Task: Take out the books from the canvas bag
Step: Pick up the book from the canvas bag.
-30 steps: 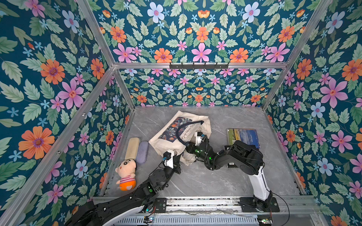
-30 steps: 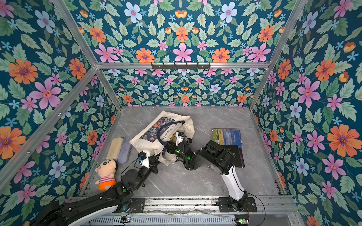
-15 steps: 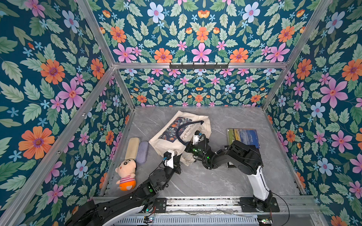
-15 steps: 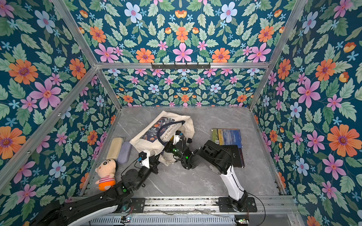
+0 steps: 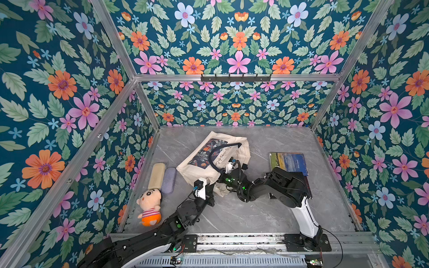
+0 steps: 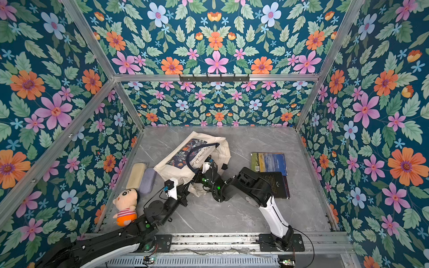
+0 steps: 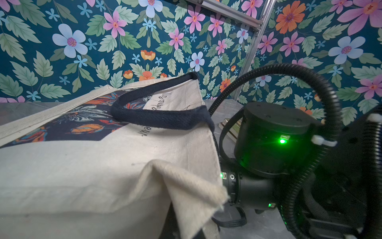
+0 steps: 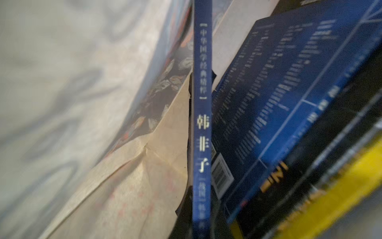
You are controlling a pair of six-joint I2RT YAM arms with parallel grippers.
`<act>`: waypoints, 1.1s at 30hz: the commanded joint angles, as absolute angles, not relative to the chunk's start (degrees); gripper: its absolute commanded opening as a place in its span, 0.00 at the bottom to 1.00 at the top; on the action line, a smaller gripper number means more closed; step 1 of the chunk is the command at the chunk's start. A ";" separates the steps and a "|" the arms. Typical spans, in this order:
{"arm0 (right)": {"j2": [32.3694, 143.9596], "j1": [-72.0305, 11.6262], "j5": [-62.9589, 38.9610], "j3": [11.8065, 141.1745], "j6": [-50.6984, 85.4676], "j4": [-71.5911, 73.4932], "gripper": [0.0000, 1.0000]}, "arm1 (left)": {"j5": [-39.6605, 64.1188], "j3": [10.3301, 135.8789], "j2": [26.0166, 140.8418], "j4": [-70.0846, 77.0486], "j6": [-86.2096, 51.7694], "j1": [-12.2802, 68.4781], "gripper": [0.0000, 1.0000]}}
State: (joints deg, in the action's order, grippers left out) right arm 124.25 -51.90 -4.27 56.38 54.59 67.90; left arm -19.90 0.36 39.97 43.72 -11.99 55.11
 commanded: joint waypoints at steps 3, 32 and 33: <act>120.31 -51.98 -1.91 53.11 51.81 71.33 0.00 | -23.12 -0.09 39.55 44.31 -12.02 55.11 0.00; 86.47 -51.08 18.41 25.22 47.14 72.55 0.00 | -41.73 0.79 35.32 34.89 -15.02 55.11 0.00; 84.02 -51.15 19.76 24.45 46.75 70.62 0.00 | -41.95 0.79 35.33 34.73 -14.99 55.10 0.00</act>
State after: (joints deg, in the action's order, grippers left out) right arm 87.94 -51.16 14.33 25.63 48.93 71.48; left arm -39.94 0.47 35.14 35.68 -14.66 55.18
